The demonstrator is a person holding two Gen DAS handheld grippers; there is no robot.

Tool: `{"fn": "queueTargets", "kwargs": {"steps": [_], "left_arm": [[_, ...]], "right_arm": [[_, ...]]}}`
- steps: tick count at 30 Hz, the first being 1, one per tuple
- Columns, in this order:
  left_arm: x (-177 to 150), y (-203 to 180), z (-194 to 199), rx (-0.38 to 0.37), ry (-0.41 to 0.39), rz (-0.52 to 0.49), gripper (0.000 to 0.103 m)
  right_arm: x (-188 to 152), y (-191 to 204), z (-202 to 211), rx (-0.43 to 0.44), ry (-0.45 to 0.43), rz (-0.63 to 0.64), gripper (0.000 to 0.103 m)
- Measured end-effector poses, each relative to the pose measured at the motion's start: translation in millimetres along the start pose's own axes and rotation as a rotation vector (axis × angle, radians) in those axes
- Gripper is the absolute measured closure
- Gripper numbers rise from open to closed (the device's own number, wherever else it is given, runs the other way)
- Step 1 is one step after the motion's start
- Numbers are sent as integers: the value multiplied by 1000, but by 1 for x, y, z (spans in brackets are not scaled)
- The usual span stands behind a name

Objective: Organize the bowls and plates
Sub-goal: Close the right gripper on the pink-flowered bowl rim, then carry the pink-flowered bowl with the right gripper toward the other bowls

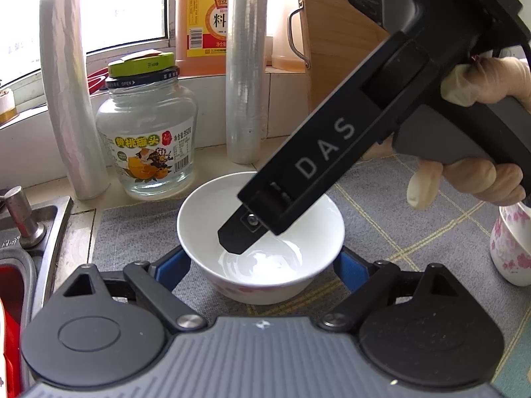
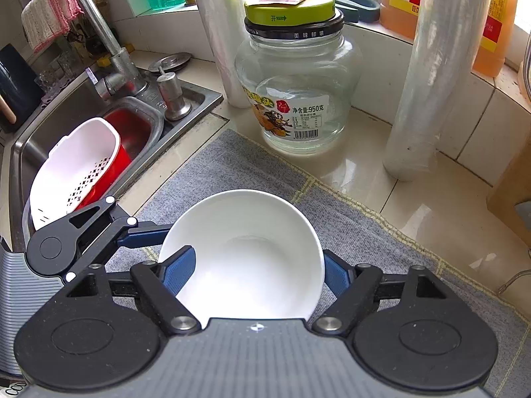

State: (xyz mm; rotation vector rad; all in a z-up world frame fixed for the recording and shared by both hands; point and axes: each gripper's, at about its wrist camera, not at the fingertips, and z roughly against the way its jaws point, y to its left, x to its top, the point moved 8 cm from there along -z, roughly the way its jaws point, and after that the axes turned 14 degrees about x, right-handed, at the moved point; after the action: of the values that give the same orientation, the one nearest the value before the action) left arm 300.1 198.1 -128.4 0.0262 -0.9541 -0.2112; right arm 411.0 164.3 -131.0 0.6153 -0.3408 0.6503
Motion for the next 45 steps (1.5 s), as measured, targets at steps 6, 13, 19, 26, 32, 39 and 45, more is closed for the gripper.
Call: {"fn": "queueTargets", "kwargs": {"steps": [6, 13, 19, 26, 32, 39, 45], "left_arm": [[0, -1, 0, -9, 6, -22, 11], [2, -2, 0, -30, 22, -21, 11], [6, -6, 10, -40, 24, -25, 11], [16, -17, 33, -55, 32, -33, 11], [22, -34, 58, -78, 22, -63, 11], [27, -58, 80, -113, -6, -102, 11], [36, -82, 93, -167, -14, -119, 11]], "right_arm": [[0, -5, 7, 30, -3, -55, 23], [-2, -1, 11, 9, 3, -42, 23], [-6, 3, 21, 6, -8, -40, 23], [-18, 14, 44, 4, -36, -44, 23], [-36, 22, 69, -18, -62, -44, 23], [-59, 30, 103, -56, -110, -48, 23], [-80, 28, 135, -106, -147, -54, 23]]}}
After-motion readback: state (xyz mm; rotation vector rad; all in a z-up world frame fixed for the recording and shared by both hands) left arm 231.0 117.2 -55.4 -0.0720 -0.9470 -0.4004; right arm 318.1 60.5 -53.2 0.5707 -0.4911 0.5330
